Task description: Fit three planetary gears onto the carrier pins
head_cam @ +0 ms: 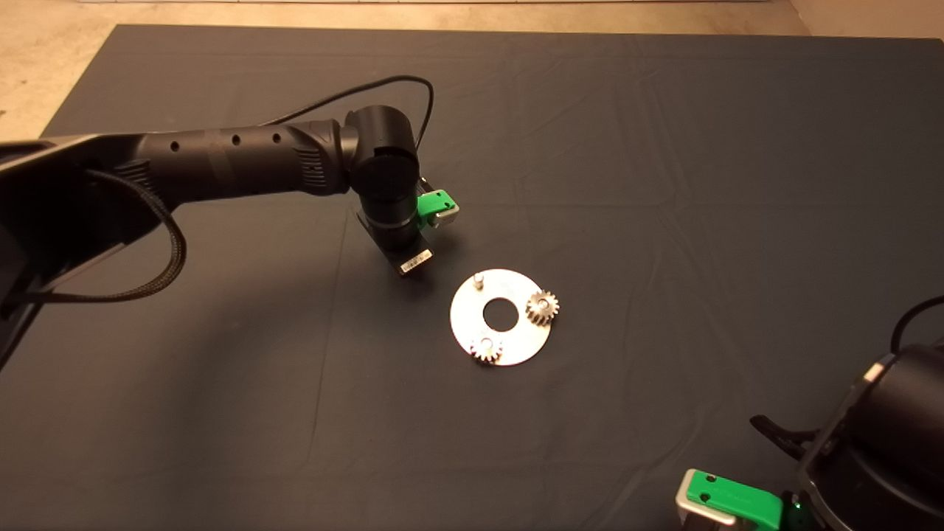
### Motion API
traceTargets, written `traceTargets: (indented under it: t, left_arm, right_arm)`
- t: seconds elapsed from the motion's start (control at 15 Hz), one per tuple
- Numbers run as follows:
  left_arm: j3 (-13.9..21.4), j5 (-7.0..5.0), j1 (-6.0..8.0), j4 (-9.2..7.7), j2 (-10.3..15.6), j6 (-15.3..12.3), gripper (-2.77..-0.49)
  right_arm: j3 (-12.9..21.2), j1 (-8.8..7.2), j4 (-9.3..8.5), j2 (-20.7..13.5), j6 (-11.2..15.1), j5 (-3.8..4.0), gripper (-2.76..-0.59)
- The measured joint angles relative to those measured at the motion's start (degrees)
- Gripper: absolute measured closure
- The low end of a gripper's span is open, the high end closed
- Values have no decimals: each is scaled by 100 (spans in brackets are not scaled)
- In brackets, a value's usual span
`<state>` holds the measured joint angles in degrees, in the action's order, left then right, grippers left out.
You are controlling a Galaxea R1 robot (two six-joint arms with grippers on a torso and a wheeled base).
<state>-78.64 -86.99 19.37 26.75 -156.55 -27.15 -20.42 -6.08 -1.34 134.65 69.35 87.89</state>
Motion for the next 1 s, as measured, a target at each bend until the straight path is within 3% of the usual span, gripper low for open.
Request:
traceTargets:
  t: [0.4, 0.6, 1.0]
  left_arm:
    - [0, -79, -2, -89, -139, -239, -69]
    - [1, -35, 6, -206, -285, -361, -69]
    - [15, -41, 311, -449, -316, -410, -69]
  right_arm:
    - [0, -26, -3, 77, 13, -2, -189]
    - [0, -26, -6, 75, 16, 0, -189]
    - [0, -13, -20, 74, 60, 0, -189]
